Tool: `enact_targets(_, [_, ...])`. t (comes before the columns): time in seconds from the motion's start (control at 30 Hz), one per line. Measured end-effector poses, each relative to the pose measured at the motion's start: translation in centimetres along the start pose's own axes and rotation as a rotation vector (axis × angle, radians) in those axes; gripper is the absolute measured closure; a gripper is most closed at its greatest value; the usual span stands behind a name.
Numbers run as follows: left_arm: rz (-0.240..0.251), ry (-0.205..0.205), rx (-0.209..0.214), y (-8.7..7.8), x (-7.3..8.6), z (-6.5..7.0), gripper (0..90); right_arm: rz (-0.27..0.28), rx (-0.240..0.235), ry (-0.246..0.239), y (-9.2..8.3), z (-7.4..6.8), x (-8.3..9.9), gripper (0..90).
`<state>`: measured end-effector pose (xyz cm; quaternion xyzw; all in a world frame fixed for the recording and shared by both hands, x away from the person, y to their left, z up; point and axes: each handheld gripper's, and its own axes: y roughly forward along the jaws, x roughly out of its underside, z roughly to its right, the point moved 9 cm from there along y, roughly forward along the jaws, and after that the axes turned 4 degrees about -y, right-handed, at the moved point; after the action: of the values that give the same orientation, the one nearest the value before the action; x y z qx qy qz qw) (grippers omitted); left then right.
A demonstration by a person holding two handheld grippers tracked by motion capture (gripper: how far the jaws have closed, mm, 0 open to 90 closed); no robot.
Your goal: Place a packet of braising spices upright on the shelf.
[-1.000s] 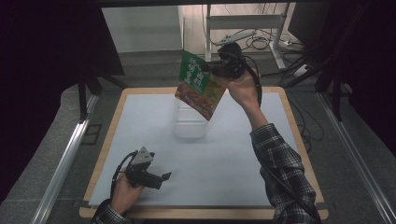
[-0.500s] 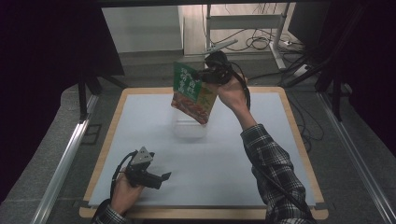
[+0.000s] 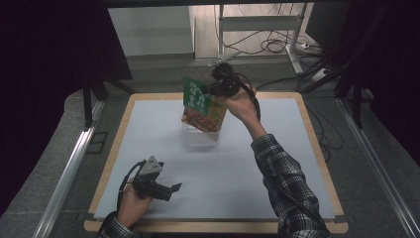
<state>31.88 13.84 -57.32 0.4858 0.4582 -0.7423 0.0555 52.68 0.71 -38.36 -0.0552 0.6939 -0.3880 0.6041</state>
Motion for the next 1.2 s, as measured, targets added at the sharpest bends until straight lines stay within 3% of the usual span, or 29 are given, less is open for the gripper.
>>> enact_targets(0.17, [-0.005, 0.002, 0.000, 0.0, 0.0, 0.0, 0.0, -0.044, -0.003, -0.004, 1.4, 0.0, 0.9, 89.2])
enact_targets(0.3, [-0.006, 0.000, 0.000, 0.1, 0.1, 0.0, 0.0, -0.026, -0.007, 0.010, 2.3, 0.0, 1.0, 89.2])
enact_targets(0.33, [-0.008, 0.000, 0.001, 0.1, 0.1, 0.1, 0.0, -0.027, 0.014, 0.006, 2.7, 0.3, 1.0, 89.2])
enact_targets(0.47, [-0.009, 0.002, 0.001, 0.1, 0.1, 0.1, 0.0, -0.028, 0.026, 0.011, 3.0, 0.5, 1.0, 89.2])
enact_targets(0.77, [-0.008, 0.001, -0.005, 0.1, 0.1, 0.0, 0.0, -0.020, 0.027, 0.006, 2.4, 0.7, 1.0, 81.7])
enact_targets(0.97, [-0.010, 0.000, -0.004, 0.1, 0.1, 0.0, 0.0, 0.013, 0.057, -0.007, 1.6, 1.2, 1.0, 68.4])
enact_targets(1.2, [-0.012, 0.002, -0.005, 0.2, 0.1, 0.1, 0.0, 0.030, 0.079, -0.011, 0.8, 1.6, 1.0, 60.7])
